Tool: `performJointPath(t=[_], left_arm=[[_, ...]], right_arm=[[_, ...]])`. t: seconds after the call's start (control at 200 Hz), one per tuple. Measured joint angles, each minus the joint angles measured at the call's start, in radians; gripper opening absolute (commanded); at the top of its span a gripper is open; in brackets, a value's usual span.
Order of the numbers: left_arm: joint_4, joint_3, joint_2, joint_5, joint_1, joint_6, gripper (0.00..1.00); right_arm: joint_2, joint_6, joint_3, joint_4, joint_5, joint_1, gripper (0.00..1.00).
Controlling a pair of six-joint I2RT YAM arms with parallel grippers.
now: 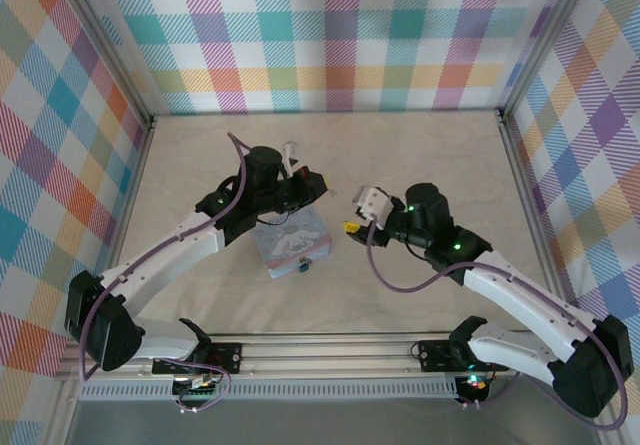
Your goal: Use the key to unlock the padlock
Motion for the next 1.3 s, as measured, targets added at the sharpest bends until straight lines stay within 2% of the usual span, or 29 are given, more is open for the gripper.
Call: performJointPath(t=[0.23, 0.355, 0.5, 0.83, 1.085, 1.3], left_arm=[[0.026, 0.001, -0.072, 0.13, 0.0, 0.323, 0.0], [0.032, 0.001, -0.11, 0.219, 0.0, 0.453, 0.0], [0.032, 0.001, -0.133, 0.289, 0.0, 0.547, 0.0], [0.033, 0.001, -0.134, 0.38, 0.0, 0.622, 0.0], [0.034, 0.001, -0.134, 0.396, 0.0, 0.63, 0.0], [0.036, 0.001, -0.134, 0.396, 0.0, 0.631, 0.0]], right_arm=[[-0.017, 0.212, -0.002, 0.033, -0.411, -0.165, 0.65], [0.025, 0.3, 0.012, 0.056, -0.577, -0.183, 0.63], [0.086, 0.375, 0.04, 0.106, -0.695, -0.183, 0.63], [0.152, 0.453, 0.109, 0.173, -0.793, -0.183, 0.6], [0.176, 0.488, 0.131, 0.192, -0.808, -0.183, 0.46], [0.203, 0.502, 0.155, 0.191, -0.813, -0.175, 0.39]])
